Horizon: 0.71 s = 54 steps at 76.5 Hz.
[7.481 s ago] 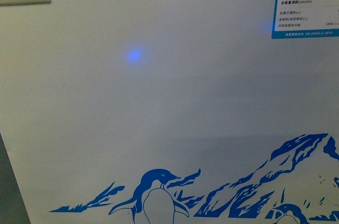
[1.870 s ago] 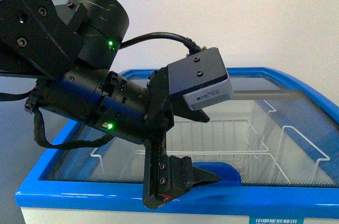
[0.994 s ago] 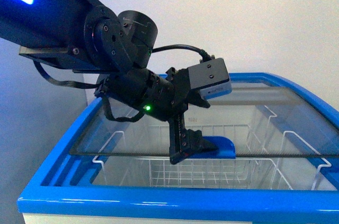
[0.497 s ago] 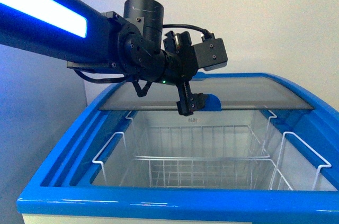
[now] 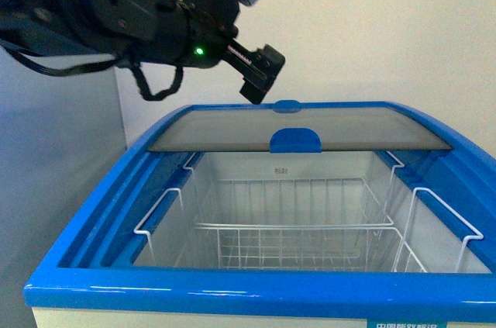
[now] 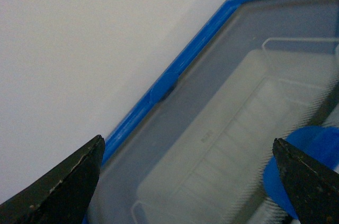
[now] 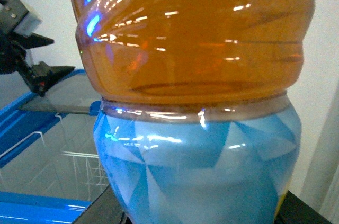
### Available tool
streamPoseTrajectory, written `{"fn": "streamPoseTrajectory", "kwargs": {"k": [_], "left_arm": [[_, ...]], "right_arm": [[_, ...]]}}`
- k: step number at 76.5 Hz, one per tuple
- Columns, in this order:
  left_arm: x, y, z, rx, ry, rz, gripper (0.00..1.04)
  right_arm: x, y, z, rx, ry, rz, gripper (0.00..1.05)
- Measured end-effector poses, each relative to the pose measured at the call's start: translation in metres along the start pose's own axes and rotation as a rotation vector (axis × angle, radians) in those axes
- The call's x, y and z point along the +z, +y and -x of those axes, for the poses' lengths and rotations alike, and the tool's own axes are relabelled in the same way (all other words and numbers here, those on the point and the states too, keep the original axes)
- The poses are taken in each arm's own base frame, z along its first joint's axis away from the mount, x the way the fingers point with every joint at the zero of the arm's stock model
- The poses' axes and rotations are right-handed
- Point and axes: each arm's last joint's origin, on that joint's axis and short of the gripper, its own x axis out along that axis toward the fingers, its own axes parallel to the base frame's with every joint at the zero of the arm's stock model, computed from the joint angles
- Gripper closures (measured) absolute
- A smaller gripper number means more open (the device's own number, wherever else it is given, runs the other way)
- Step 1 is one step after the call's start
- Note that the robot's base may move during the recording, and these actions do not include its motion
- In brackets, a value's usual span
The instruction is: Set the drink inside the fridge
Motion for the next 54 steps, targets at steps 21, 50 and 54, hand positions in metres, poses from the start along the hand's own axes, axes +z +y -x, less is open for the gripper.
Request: {"fn": "streamPoseTrajectory", "kwargs": {"k": [21,50,54], "left_arm": [[-0.011,0.012,0.113,0.142,0.009,0.257,0.08],[-0.059,-0.042,0.27,0.576,0.156,0.532,0.4],[-0.069,-0.054,0.297,0.569,0.172,0.548,0.49]], "right_arm": [[0.0,0.0,0.0,0.0,0.0,0.0,0.68],[0.0,0.0,0.0,0.0,0.0,0.002,0.68],[0.0,0.0,0.0,-0.005,0.0,0.002,0.68]]}}
